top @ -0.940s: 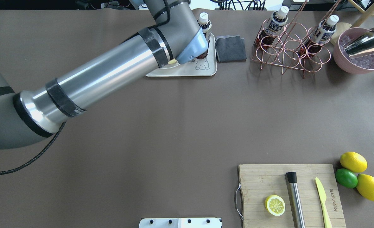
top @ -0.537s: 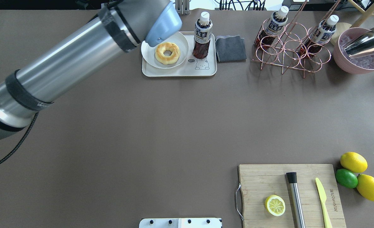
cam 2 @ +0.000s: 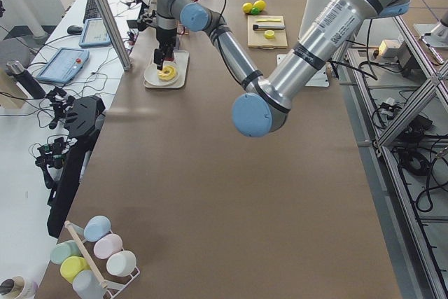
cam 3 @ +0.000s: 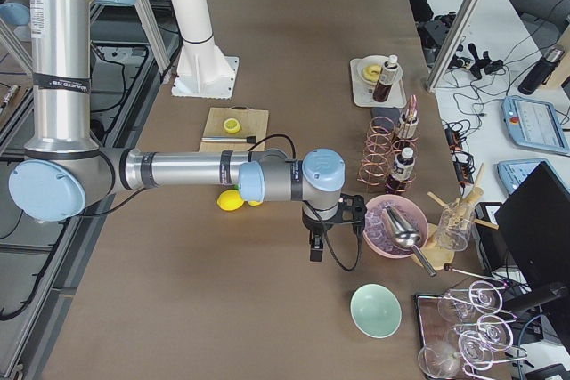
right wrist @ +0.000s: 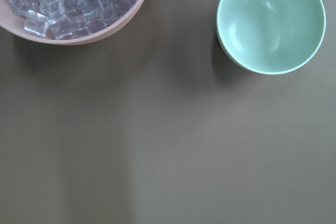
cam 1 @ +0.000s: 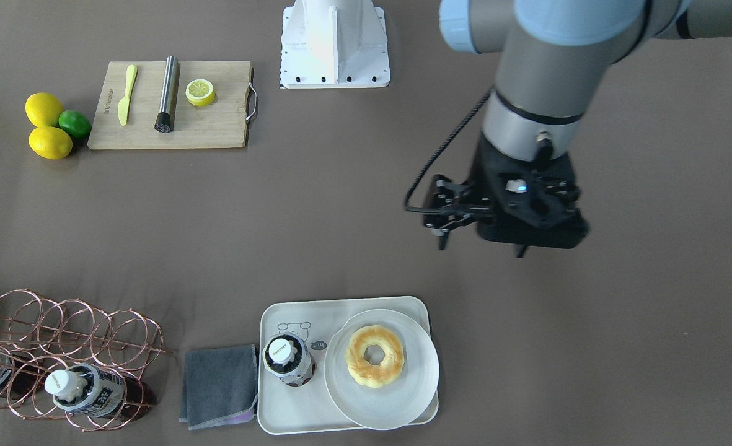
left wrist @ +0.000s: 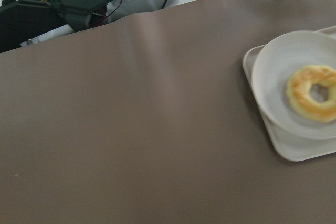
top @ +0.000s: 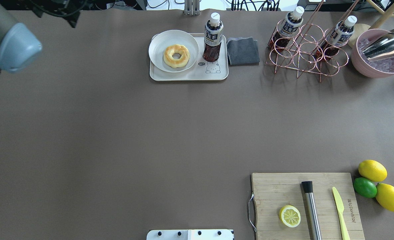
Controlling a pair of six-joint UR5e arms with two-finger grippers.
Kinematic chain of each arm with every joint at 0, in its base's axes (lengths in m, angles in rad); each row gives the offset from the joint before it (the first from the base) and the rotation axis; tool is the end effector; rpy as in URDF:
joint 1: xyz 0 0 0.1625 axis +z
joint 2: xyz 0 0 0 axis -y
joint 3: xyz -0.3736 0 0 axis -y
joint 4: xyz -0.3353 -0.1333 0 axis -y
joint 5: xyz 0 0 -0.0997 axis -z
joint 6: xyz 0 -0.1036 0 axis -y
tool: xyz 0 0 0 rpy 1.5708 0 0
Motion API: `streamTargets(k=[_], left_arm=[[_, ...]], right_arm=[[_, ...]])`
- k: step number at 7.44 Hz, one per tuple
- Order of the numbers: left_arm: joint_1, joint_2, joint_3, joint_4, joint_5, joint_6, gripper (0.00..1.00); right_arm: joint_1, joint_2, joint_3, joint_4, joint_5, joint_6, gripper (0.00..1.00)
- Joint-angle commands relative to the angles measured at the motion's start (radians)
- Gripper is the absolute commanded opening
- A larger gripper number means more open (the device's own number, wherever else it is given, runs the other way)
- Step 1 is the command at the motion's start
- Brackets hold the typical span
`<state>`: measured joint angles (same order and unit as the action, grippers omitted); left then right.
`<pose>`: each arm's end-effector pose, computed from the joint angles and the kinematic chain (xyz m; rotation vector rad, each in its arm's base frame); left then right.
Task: Place tea on tray
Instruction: 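Open the left gripper and withdraw it away from the tray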
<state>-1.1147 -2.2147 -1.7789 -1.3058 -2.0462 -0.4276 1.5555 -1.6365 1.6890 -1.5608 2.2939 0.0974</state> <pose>0.1780 -0.5577 0.2304 0.3232 0.6637 0.1667 0.0584 -0.4156 0.5890 0.0189 -0.7252 0.0559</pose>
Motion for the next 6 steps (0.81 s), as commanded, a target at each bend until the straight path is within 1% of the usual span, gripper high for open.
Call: streamTargets(k=[1,2,3,4,5,6], left_arm=[[-0.182,0.295,-0.047,0.011,-0.06,0.425,0.98],[-0.222,0.416,-0.019,0.008,-0.089,0.456,0.98],[-0.285,0.484,-0.001,-0.006,-0.101,0.458,0.98],[-0.327,0.539,0.01,-0.006,-0.153,0.449,0.98],[-0.368,0.562,0.031,-0.01,-0.199,0.448,0.98],[-0.376,0.566,0.045,-0.007,-0.193,0.446,0.98]], right_arm=[[0.001,0.015,-0.08,0.005,0.024,0.001,1.0],[0.001,0.02,-0.086,0.008,0.045,0.001,1.0],[0.001,0.021,-0.088,0.005,0.045,0.002,1.0],[0.001,0.024,-0.086,0.007,0.047,0.002,1.0],[0.001,0.026,-0.083,0.004,0.048,0.002,1.0],[0.001,0.023,-0.083,0.01,0.045,0.008,1.0]])
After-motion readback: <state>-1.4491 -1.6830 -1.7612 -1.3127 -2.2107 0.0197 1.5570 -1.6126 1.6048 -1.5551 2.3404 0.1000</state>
